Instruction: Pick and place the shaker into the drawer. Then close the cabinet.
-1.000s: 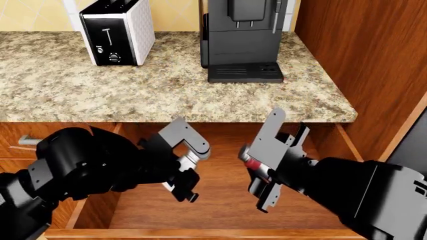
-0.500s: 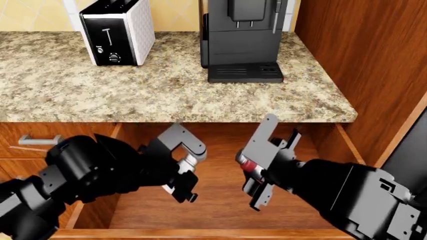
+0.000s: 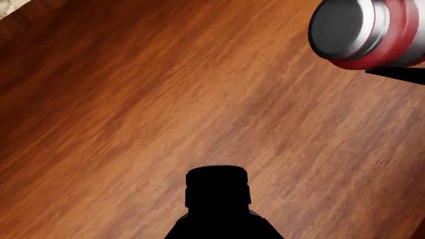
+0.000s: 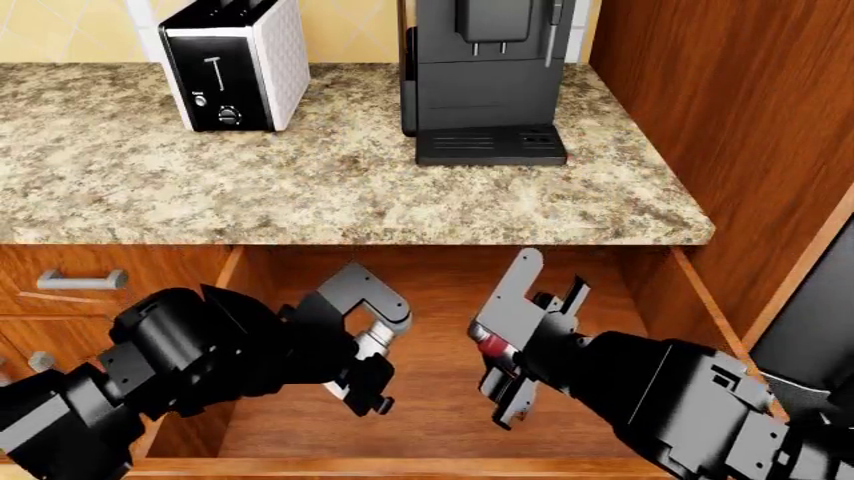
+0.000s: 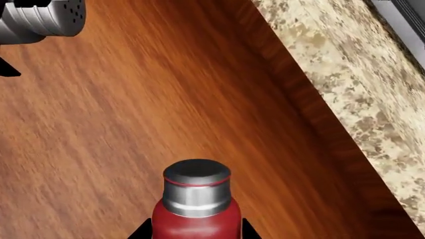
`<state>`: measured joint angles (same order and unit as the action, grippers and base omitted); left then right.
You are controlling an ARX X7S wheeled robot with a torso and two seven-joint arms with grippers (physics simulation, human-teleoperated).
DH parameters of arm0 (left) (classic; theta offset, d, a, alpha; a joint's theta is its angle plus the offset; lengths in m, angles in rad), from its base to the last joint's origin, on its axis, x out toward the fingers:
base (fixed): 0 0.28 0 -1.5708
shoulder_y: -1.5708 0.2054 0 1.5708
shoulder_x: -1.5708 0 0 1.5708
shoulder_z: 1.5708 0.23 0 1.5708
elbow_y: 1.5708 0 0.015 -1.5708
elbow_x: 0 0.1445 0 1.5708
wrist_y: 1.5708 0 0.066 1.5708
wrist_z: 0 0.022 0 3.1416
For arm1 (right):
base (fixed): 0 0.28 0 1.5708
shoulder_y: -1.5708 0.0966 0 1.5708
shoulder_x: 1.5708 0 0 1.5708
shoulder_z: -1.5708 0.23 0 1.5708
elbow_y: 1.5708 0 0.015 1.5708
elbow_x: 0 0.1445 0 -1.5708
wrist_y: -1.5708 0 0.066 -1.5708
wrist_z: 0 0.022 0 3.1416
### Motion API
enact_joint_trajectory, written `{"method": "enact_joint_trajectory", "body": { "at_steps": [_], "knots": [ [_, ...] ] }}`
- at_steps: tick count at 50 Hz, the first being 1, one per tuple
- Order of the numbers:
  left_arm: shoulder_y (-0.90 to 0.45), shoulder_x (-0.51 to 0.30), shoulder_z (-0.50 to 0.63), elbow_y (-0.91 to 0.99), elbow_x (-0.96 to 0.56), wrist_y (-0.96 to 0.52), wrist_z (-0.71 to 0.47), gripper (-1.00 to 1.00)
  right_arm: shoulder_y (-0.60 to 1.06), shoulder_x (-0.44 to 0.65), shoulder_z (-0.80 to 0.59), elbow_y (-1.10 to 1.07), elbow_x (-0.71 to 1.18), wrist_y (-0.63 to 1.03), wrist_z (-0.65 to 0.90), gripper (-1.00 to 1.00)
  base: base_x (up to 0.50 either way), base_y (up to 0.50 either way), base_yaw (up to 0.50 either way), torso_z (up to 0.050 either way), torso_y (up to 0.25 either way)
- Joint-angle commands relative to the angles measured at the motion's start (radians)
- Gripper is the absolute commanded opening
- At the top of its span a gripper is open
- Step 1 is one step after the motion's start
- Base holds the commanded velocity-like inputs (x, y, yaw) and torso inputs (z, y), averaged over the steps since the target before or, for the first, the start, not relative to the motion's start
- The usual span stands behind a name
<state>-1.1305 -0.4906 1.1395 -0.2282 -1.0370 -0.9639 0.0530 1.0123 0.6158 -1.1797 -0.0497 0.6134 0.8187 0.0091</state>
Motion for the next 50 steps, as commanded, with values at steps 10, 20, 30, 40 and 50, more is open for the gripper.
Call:
{"method": "enact_joint_trajectory", "body": {
  "at_steps": [10, 20, 30, 40, 50],
  "knots": [
    [0.031, 0.017, 0.024, -0.057, 0.023, 0.038, 0.028, -1.0, -0.035, -0.035, -0.025, 0.085, -0.044, -0.05, -0.017, -1.0, 0.0, 0.0, 0.0, 0.0, 0.0],
    [0.043, 0.031, 0.043, -0.082, 0.041, 0.051, 0.046, -1.0, -0.052, -0.055, -0.034, 0.131, -0.058, -0.077, -0.02, -1.0, 0.0, 0.0, 0.0, 0.0, 0.0],
    [0.057, 0.05, 0.064, -0.128, 0.065, 0.074, 0.069, -1.0, -0.06, -0.08, -0.043, 0.184, -0.072, -0.105, -0.032, -1.0, 0.0, 0.0, 0.0, 0.0, 0.0],
    [0.07, 0.071, 0.079, -0.167, 0.088, 0.097, 0.079, -1.0, -0.073, -0.097, -0.046, 0.226, -0.081, -0.13, -0.036, -1.0, 0.0, 0.0, 0.0, 0.0, 0.001],
    [0.076, 0.092, 0.092, -0.215, 0.109, 0.117, 0.094, -1.0, -0.087, -0.109, -0.051, 0.261, -0.089, -0.156, -0.042, -1.0, 0.0, 0.0, 0.0, 0.001, 0.0]
  ]
}}
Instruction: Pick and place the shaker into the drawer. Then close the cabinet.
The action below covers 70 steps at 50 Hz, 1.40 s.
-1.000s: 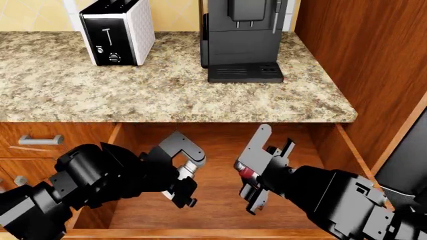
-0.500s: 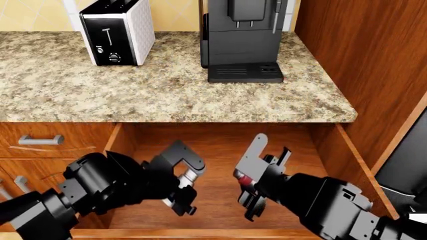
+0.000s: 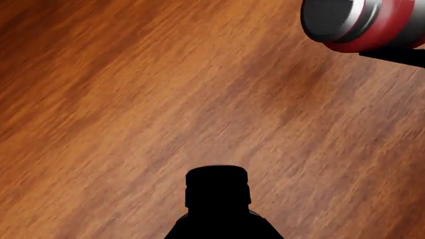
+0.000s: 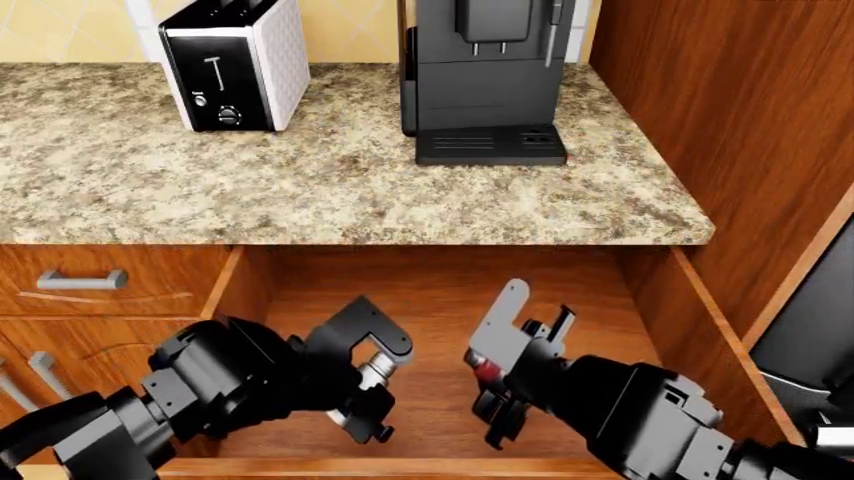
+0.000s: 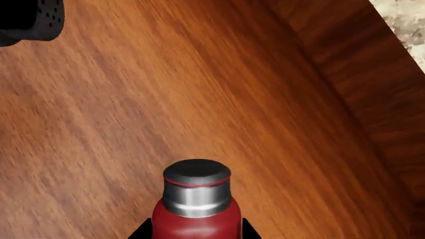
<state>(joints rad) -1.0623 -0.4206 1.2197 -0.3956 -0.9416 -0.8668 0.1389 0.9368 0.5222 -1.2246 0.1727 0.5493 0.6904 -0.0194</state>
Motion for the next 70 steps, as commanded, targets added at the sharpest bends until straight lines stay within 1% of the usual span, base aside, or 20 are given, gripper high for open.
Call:
{"method": "enact_joint_trajectory", "body": {
  "at_steps": [1, 28, 44, 45, 66, 67, 70],
  "knots": [
    [0.008, 0.024, 0.012, -0.05, 0.015, 0.021, 0.008, -1.0, -0.013, -0.017, -0.007, 0.042, -0.027, -0.03, -0.014, -1.0, 0.0, 0.0, 0.0, 0.0, 0.0],
    [0.013, 0.075, 0.027, -0.172, 0.054, 0.072, 0.043, -1.0, -0.028, -0.051, -0.017, 0.12, -0.044, -0.067, -0.025, -1.0, 0.0, 0.0, 0.0, 0.0, 0.0],
    [0.013, 0.076, 0.031, -0.168, 0.05, 0.059, 0.047, -1.0, -0.024, -0.063, -0.009, 0.142, -0.05, -0.074, -0.014, -1.0, 0.0, 0.0, 0.0, 0.0, 0.0],
    [0.013, 0.076, 0.031, -0.169, 0.051, 0.06, 0.047, -1.0, -0.023, -0.063, -0.009, 0.141, -0.051, -0.072, -0.012, 1.0, 0.0, 0.0, 0.0, 0.0, 0.0],
    [0.001, 0.078, 0.025, -0.168, 0.051, 0.054, 0.034, -1.0, -0.013, -0.054, 0.001, 0.121, -0.048, -0.057, 0.003, 1.0, 0.0, 0.0, 0.0, 0.0, 0.0],
    [0.0, 0.081, 0.025, -0.179, 0.052, 0.055, 0.036, 1.0, -0.013, -0.054, 0.001, 0.12, -0.048, -0.056, 0.003, 1.0, 0.0, 0.0, 0.0, 0.0, 0.0],
    [-0.003, 0.083, 0.024, -0.185, 0.053, 0.055, 0.034, 1.0, -0.011, -0.052, 0.002, 0.115, -0.047, -0.054, 0.004, 1.0, 0.0, 0.0, 0.0, 0.0, 0.0]
  ]
}}
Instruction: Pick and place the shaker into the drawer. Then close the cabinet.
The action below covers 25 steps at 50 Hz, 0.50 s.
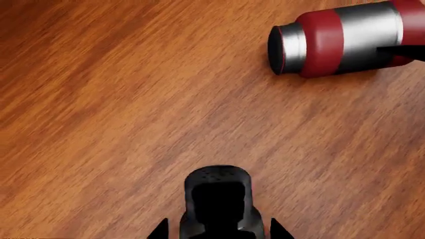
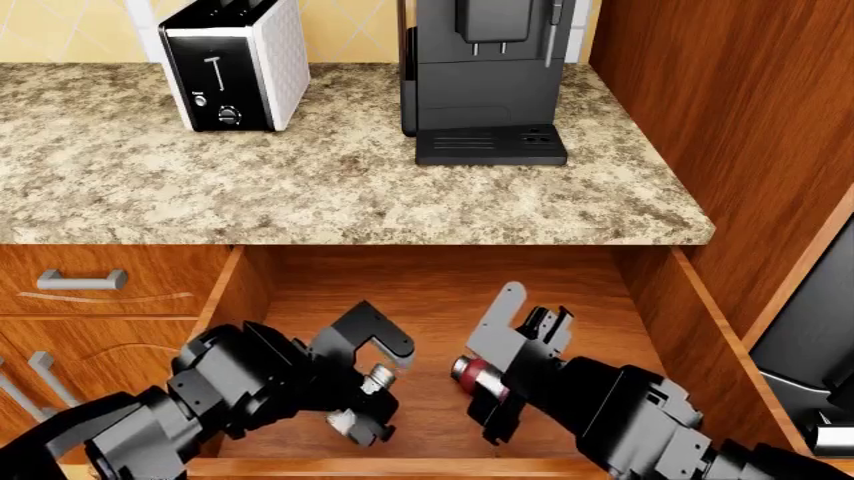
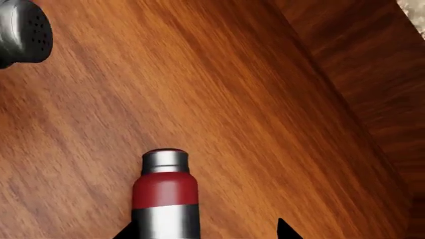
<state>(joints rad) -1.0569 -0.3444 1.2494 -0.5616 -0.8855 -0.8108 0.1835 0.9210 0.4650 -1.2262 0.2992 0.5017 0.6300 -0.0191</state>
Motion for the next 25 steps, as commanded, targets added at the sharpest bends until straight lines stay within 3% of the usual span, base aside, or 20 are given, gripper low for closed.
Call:
{"method": "enact_joint_trajectory", "body": {
  "at_steps": [1, 25],
  "knots": [
    [-0.01, 0.006, -0.008, -0.017, -0.004, -0.003, -0.013, 1.0, 0.005, 0.006, 0.004, -0.014, 0.001, 0.008, 0.004, 1.0, 0.0, 0.0, 0.0, 0.0, 0.0],
    [-0.088, -0.073, -0.07, 0.161, -0.074, -0.106, -0.112, 1.0, 0.047, 0.075, 0.042, -0.2, 0.053, 0.112, 0.043, 1.0, 0.0, 0.0, 0.0, 0.0, 0.0]
  ]
}}
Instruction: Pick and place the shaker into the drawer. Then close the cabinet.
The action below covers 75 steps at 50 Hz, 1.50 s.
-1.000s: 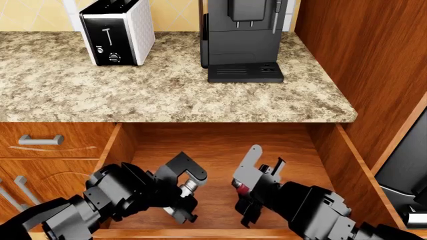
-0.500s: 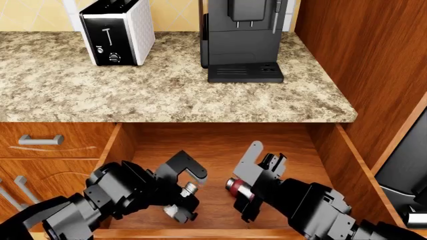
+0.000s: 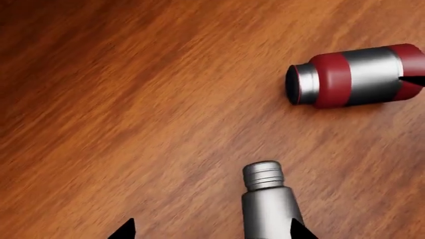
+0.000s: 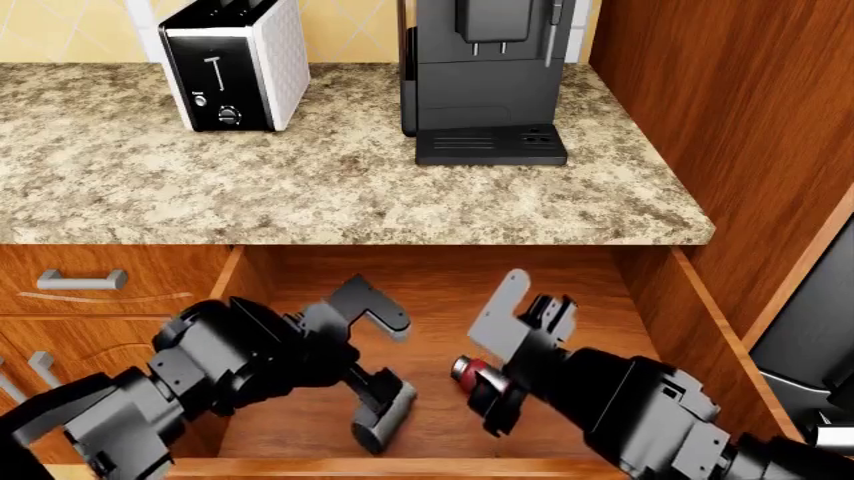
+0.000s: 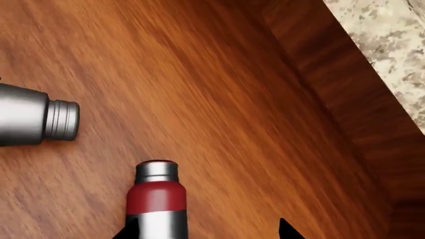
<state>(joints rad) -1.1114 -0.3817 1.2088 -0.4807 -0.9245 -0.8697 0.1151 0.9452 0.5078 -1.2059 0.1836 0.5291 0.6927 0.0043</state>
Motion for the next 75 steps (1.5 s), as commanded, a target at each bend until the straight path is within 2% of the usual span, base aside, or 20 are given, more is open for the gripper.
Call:
{"method": "enact_joint_trajectory", "body": {
  "at_steps": [1, 23, 32, 39, 55, 61, 67, 75],
  "knots": [
    [-0.035, -0.042, -0.033, 0.095, -0.04, -0.051, -0.046, 1.0, 0.026, 0.036, 0.025, -0.095, 0.029, 0.055, 0.022, 1.0, 0.0, 0.0, 0.0, 0.0, 0.0],
    [-0.091, -0.127, -0.104, 0.322, -0.157, -0.178, -0.162, 1.0, 0.087, 0.133, 0.115, -0.359, 0.143, 0.192, 0.079, 1.0, 0.0, 0.0, 0.0, 0.0, 0.0],
    [-0.125, -0.178, -0.17, 0.452, -0.261, -0.256, -0.251, 1.0, 0.125, 0.182, 0.192, -0.484, 0.237, 0.265, 0.113, 1.0, 0.0, 0.0, 0.0, 0.0, 0.0],
    [-0.149, -0.225, -0.232, 0.57, -0.372, -0.323, -0.352, 1.0, 0.145, 0.233, 0.284, -0.606, 0.36, 0.324, 0.158, 1.0, 0.0, 0.0, 0.0, 0.0, 0.0],
    [-0.214, -0.292, -0.403, 0.755, -0.564, -0.316, -0.607, 1.0, 0.201, 0.332, 0.509, -0.746, 0.612, 0.365, 0.284, 1.0, 0.0, 0.0, 0.0, 0.0, 0.0],
    [-0.229, -0.332, -0.477, 0.812, -0.636, -0.278, -0.714, 1.0, 0.235, 0.372, 0.631, -0.785, 0.768, 0.354, 0.38, 1.0, 0.0, 0.0, 0.0, 0.0, 0.0],
    [-0.24, -0.354, -0.521, 0.862, -0.697, -0.25, -0.807, 1.0, 0.223, 0.394, 0.69, -0.807, 0.839, 0.324, 0.459, 1.0, 0.0, 0.0, 0.0, 0.0, 0.0],
    [-0.23, -0.411, -0.609, 0.94, -0.743, -0.161, -0.97, 1.0, 0.199, 0.407, 0.805, -0.803, 0.983, 0.239, 0.676, 1.0, 0.0, 0.0, 0.0, 0.0, 0.0]
  ]
}}
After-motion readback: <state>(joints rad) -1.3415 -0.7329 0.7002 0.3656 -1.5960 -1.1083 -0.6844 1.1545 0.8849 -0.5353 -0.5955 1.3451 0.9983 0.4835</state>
